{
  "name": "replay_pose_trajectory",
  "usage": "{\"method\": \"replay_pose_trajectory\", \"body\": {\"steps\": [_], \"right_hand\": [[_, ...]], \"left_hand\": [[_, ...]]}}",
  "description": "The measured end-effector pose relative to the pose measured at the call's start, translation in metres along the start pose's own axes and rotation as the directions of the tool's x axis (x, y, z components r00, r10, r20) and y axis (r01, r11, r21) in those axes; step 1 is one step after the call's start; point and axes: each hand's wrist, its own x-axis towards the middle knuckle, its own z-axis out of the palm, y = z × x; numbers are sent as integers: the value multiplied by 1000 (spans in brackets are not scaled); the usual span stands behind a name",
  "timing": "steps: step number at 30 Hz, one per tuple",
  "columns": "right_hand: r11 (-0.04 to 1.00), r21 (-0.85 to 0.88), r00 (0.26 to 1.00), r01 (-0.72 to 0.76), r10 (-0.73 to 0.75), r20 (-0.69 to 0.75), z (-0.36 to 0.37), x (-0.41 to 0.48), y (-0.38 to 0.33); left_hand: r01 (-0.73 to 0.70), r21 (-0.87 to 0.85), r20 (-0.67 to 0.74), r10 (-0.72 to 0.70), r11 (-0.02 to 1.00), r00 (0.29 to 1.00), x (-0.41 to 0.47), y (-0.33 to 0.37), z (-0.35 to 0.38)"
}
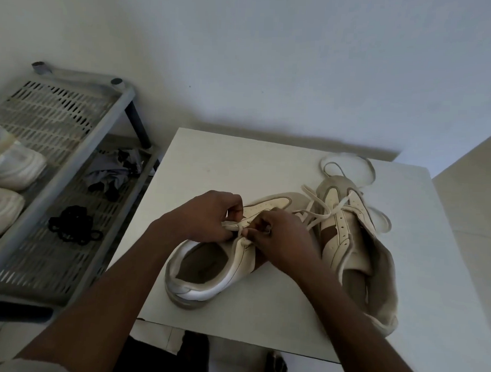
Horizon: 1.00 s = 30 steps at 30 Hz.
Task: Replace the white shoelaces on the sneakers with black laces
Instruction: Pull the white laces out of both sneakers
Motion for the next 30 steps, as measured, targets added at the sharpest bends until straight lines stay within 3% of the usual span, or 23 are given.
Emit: {"method": "replay_pose_trajectory", "body": {"steps": [3,9,14,16,25,30], "right_hand": [[999,48,1000,22,-23,15,-1,2,2],[991,-95,995,98,-98,3,8,-4,-3],[982,-175,975,77,-38,218,-18,6,4],[980,-183,971,82,-37,237,-23,6,5],[993,-75,994,91,-87,60,-6,5,9],[960,19,960,279,-279,-7,-12,6,13]], "left_hand": [[1,10,-10,-1,1000,1000,-1,1,-1],[20,-11,-17,-20,1000,1000,-1,0,-4],[50,-75,36,-47,996,998,0,2,-1],[45,-75,31,-43,996,999,1,2,0],[11,-74,-57,-15,997,998,-1,1,-1],[-5,-73,-46,1,997,999,0,4,-1]]}}
